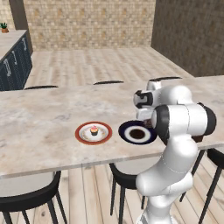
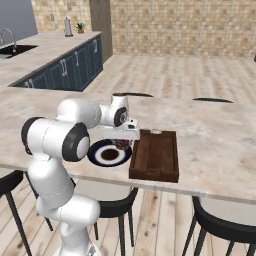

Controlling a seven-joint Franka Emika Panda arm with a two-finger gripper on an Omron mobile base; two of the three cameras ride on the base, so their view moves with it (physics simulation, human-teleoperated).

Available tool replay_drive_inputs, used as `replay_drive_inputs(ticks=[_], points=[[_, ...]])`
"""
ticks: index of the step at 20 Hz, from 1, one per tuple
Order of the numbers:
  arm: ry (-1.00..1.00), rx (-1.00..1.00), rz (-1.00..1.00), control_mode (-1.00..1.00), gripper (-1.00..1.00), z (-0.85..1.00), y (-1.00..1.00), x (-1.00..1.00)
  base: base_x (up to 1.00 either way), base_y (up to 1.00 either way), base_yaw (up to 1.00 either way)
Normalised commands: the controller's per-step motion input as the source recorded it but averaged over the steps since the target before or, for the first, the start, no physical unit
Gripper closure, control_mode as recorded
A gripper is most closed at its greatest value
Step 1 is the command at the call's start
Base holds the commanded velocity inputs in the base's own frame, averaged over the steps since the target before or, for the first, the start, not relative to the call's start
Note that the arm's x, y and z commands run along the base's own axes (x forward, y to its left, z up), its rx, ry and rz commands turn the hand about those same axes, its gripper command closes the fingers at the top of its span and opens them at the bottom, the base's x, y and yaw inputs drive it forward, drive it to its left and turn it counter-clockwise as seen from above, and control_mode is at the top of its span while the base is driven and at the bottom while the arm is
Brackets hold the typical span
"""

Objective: Move the dessert items from the plates to the tray.

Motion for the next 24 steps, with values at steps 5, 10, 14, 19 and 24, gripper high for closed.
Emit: replay_drive_inputs(ticks=[5,10,14,19,24], points=[[0.00,0.00,0.00,-1.00,1.00,0.13,-0.58,-0.07,0.00,0.00,0.00],[0.00,0.00,0.00,-1.00,1.00,0.00,-0.65,-0.15,0.00,0.00,0.00],[0.00,0.00,0.00,-1.00,1.00,-0.10,-0.70,-0.06,0.00,0.00,0.00],[0.00,0.00,0.00,-1.00,1.00,-0.21,-0.59,-0.17,0.00,0.00,0.00],[0.00,0.00,0.00,-1.00,1.00,-0.30,-0.32,-0.20,0.00,0.00,0.00]])
